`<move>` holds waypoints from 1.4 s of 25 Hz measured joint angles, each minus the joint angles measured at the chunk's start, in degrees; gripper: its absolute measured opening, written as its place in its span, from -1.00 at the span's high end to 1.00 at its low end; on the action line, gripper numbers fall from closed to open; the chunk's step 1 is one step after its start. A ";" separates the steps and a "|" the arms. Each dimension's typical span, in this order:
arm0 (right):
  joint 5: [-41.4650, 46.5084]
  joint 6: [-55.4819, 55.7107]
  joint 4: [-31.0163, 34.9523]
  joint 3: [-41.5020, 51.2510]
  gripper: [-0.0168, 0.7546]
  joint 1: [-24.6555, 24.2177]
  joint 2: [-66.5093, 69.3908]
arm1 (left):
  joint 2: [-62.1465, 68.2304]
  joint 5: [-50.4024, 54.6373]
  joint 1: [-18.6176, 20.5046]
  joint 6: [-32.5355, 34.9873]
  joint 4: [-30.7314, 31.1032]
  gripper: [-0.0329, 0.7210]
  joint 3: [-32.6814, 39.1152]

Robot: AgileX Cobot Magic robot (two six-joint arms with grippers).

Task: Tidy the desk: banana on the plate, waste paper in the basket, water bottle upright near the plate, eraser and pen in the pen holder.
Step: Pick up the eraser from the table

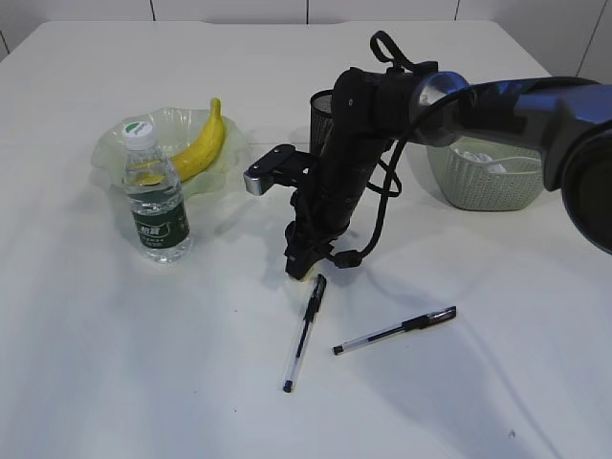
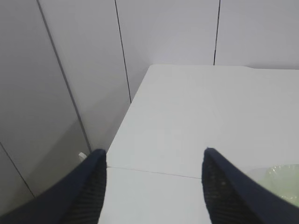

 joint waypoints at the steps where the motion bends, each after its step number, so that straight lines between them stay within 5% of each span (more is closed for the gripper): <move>1: 0.00 0.00 0.00 0.00 0.36 0.00 0.00 | 0.00 0.00 0.00 0.00 0.00 -0.28 0.00; 22: 0.36 0.56 1.50 -0.20 0.36 0.00 0.00 | 0.00 0.00 0.00 0.00 0.00 -0.28 0.00; 35: 3.10 2.70 2.78 -8.47 0.38 0.00 0.77 | 0.00 0.00 0.00 0.00 0.00 -0.26 0.00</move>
